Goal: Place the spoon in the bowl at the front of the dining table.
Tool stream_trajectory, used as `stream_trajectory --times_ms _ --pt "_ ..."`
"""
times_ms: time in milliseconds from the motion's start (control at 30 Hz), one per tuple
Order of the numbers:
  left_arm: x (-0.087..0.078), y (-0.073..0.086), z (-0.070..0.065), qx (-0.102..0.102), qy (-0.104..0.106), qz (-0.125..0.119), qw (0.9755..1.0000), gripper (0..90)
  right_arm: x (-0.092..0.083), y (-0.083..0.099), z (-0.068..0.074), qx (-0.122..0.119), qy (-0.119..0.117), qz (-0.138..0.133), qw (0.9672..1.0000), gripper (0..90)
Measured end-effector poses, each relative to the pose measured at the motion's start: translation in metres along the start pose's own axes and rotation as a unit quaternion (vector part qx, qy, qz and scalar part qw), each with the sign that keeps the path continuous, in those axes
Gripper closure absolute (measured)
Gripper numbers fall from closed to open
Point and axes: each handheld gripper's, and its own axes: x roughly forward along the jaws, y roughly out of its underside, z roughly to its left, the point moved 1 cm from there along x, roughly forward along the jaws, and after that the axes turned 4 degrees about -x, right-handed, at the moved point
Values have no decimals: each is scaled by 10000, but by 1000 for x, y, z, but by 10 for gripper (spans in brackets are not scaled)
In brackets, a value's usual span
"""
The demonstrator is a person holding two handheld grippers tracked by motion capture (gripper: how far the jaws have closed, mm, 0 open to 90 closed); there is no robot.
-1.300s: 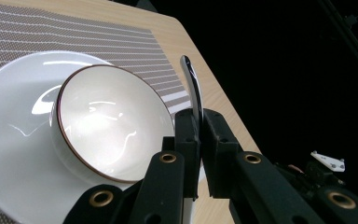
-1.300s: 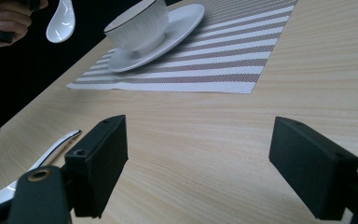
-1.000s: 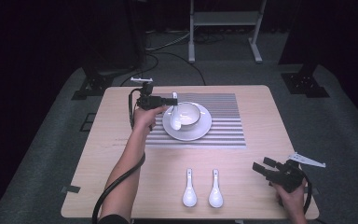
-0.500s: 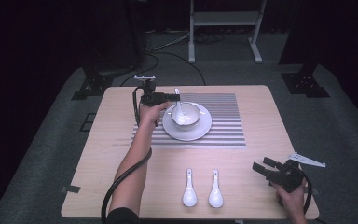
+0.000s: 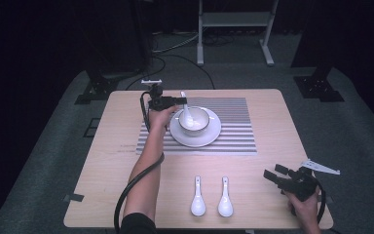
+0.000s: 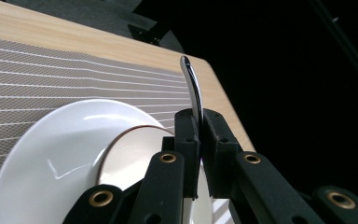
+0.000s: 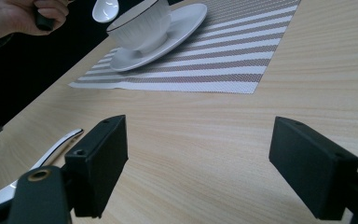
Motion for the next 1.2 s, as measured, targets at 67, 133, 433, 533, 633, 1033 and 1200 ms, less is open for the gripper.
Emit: stream_trajectory --times_ms 67,133,433,533,633,1033,1200 --pt "3 1 2 -27 23 -37 10000 850 0 0 0 0 0 1 10000 184" --pt "5 2 3 -23 -21 -26 10000 850 0 0 0 0 0 1 10000 184" --pt "16 10 14 -86 -55 -17 9999 848 0 0 0 -21 -15 1 10000 184" --pt "16 12 17 -83 -70 34 9999 848 0 0 0 -20 -23 3 10000 184" --pt "12 12 18 -49 -62 50 10000 847 0 0 0 -19 -26 3 10000 184" --pt "3 18 27 48 -25 263 9996 845 0 0 0 -17 -31 17 10000 184" --pt "-1 18 28 107 -89 290 9995 824 0 0 0 -9 -37 22 10000 184"
